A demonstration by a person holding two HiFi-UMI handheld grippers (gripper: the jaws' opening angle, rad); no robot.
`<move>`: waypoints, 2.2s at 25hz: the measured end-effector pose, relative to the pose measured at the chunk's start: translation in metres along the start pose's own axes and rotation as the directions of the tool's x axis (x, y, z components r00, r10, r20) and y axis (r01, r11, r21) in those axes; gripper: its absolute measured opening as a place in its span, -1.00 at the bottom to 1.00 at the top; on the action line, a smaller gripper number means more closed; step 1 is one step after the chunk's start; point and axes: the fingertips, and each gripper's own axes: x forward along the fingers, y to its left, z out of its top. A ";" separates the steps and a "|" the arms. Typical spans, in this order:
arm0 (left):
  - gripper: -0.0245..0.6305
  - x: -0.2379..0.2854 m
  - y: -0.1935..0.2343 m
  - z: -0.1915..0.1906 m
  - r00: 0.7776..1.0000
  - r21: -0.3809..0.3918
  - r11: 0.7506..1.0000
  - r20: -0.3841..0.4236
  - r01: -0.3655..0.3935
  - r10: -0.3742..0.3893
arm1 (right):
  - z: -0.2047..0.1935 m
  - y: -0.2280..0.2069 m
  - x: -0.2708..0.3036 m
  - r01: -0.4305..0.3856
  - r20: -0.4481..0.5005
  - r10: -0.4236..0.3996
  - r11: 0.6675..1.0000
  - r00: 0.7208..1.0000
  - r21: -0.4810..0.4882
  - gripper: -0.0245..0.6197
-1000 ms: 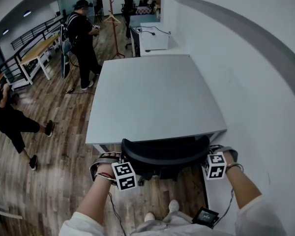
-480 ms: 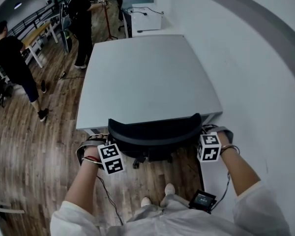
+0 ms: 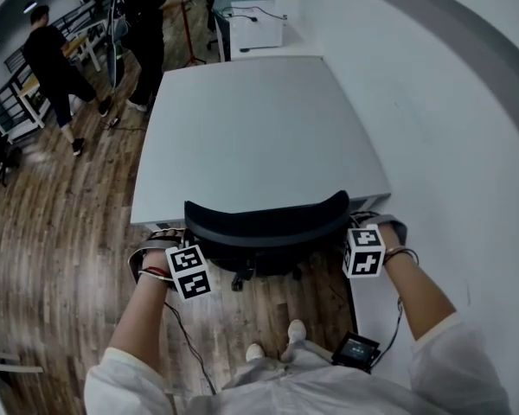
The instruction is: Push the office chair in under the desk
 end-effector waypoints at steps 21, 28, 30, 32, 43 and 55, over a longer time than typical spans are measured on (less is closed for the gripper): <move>-0.45 0.015 0.035 -0.004 1.000 -0.021 1.000 -0.010 0.002 -0.002 | 0.006 -0.044 0.016 0.011 0.011 -0.011 1.000 1.000 -0.018 -0.45; -0.45 0.020 0.048 -0.004 1.000 -0.025 1.000 -0.013 0.001 -0.002 | 0.006 -0.058 0.021 0.008 0.015 -0.008 1.000 1.000 -0.024 -0.45; -0.45 0.021 0.051 -0.003 1.000 -0.027 1.000 -0.013 0.001 -0.001 | 0.005 -0.062 0.022 0.008 0.014 -0.008 1.000 1.000 -0.024 -0.45; -0.45 0.024 0.055 -0.004 1.000 -0.028 1.000 -0.013 0.000 0.000 | 0.006 -0.066 0.025 0.010 0.014 -0.010 1.000 1.000 -0.026 -0.45; -0.45 0.026 0.059 -0.008 1.000 -0.020 1.000 -0.008 0.002 -0.003 | 0.012 -0.068 0.027 0.015 0.028 -0.014 1.000 1.000 -0.022 -0.45; -0.45 0.031 0.064 -0.009 1.000 -0.026 1.000 -0.007 -0.008 0.007 | 0.012 -0.074 0.031 0.017 0.028 -0.017 1.000 0.999 -0.024 -0.45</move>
